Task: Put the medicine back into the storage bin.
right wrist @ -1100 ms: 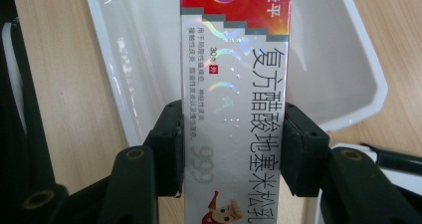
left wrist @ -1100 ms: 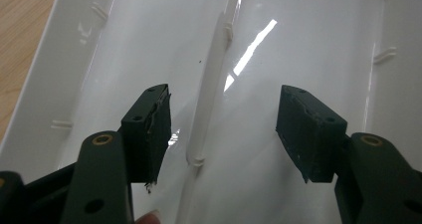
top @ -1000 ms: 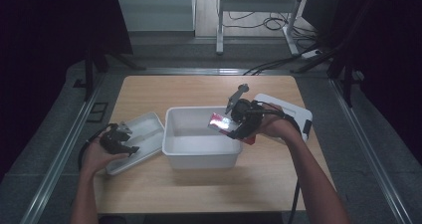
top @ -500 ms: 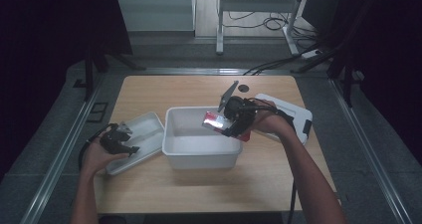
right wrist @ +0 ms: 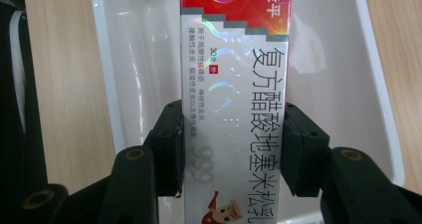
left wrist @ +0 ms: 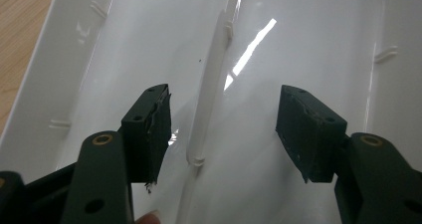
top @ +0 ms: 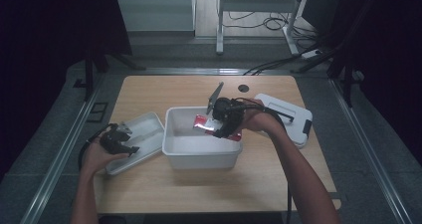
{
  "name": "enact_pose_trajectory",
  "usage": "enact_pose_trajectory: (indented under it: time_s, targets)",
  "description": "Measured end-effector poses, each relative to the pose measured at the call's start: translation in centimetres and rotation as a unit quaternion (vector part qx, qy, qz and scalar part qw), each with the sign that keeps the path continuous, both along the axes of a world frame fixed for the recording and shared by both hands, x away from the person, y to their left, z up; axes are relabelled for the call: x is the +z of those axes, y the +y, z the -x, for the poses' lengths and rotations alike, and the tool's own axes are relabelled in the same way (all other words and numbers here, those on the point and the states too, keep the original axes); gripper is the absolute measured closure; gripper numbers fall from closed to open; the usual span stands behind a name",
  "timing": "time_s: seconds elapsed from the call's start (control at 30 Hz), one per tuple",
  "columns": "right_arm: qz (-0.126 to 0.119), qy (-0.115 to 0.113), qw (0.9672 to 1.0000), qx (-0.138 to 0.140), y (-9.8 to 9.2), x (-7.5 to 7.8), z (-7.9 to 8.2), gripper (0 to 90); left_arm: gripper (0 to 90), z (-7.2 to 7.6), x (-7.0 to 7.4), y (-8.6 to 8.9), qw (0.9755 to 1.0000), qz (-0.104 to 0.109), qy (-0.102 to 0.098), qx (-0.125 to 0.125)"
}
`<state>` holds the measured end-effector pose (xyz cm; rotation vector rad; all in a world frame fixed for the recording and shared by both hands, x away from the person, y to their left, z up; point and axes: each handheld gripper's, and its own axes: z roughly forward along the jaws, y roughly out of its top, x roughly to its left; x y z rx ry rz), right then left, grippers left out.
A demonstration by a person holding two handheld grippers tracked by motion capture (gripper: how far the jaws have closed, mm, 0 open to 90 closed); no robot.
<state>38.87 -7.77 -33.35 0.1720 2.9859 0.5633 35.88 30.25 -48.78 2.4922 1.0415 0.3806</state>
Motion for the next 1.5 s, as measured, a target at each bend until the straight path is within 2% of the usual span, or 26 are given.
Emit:
enact_pose_trajectory:
  time_s: [0.1,0.63,1.03,1.5]
  targets:
    - [0.002,0.001,1.0000,0.009,0.5,-0.3,-0.1,51.0,38.8,0.0,0.0,0.1,1.0000,-0.001,0.001,0.000]
    - [0.015,0.017,0.9995,0.021,1.3,-2.4,-0.4,51.0,38.8,-0.1,-0.1,0.1,1.0000,-0.002,0.003,-0.002]
    - [0.036,0.031,0.9985,0.027,2.0,-4.3,-0.5,50.9,38.8,0.0,-0.2,0.0,1.0000,-0.001,0.002,0.001]
    - [0.058,0.041,0.9970,0.033,2.5,-5.7,-0.5,50.8,38.8,-0.1,-0.2,0.1,1.0000,-0.003,0.003,0.000]
